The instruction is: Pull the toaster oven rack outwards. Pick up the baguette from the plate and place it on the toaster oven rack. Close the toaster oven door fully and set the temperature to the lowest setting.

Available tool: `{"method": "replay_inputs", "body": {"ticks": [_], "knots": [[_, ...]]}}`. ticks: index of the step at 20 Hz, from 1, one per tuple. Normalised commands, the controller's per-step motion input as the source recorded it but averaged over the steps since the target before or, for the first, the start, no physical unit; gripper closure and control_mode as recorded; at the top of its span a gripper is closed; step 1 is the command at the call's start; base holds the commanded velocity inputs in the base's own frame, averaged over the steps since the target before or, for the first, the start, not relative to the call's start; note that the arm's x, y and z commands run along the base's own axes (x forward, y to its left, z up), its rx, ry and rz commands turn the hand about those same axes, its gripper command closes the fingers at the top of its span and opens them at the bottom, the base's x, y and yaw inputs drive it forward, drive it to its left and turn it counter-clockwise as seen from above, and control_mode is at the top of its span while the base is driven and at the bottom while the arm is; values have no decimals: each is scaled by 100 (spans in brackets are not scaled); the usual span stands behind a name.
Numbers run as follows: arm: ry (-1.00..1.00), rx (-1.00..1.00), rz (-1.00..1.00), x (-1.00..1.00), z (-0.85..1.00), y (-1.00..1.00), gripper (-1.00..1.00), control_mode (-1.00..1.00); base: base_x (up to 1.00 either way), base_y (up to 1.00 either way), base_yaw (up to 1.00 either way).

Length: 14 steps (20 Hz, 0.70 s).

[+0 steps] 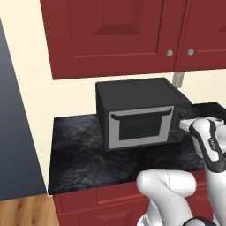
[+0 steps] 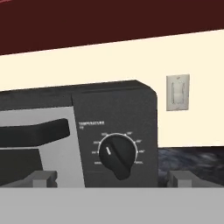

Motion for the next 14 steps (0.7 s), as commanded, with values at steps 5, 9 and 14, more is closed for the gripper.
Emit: {"method": "replay_inputs", "body": {"ticks": [5, 9, 14], "knots": [[0, -7, 0, 0, 1, 0, -100, -100, 0, 0, 0], [0, 0, 0, 0, 0, 0, -100, -100, 0, 0, 0], [1, 0, 0, 2, -14, -1, -100, -100, 0, 0, 0]]}}
